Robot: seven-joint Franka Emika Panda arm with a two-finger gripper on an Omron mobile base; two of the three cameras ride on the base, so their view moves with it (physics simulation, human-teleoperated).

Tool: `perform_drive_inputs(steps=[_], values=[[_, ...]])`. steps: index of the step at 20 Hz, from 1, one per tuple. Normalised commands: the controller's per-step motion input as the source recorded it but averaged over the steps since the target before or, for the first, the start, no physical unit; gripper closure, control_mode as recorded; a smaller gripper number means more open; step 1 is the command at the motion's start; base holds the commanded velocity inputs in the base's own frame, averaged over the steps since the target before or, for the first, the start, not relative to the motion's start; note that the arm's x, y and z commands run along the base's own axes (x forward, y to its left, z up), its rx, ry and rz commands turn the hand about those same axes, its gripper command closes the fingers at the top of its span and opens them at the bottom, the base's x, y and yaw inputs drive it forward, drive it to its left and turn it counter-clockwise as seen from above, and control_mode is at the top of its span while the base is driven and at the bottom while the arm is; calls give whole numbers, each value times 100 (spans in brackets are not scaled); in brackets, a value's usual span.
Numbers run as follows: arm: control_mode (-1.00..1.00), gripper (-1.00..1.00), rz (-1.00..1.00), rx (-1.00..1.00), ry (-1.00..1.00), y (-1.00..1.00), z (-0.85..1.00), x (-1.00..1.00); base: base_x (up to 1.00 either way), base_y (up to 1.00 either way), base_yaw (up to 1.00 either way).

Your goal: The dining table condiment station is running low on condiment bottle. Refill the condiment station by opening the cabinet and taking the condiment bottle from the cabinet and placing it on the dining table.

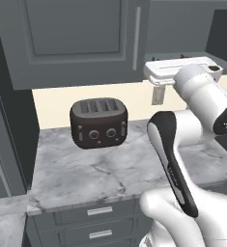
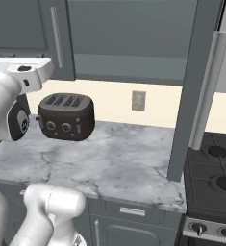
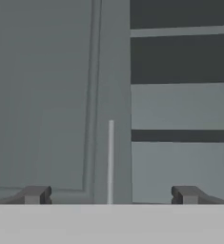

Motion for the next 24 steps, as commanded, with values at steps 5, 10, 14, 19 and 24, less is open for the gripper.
perform_drive_inputs(steps=[5, 10, 14, 19, 24], values=[[-100, -100, 0, 0, 0, 1, 6, 43, 0, 0, 0], [-100, -100, 0, 0, 0, 0, 0, 57, 0, 0, 0], [-100, -100, 0, 0, 0, 0, 0, 59, 0, 0, 0], [-100, -100, 0, 0, 0, 20, 0, 69, 0, 0, 0], [-100, -100, 0, 0, 0, 13, 0, 58, 0, 0, 0]])
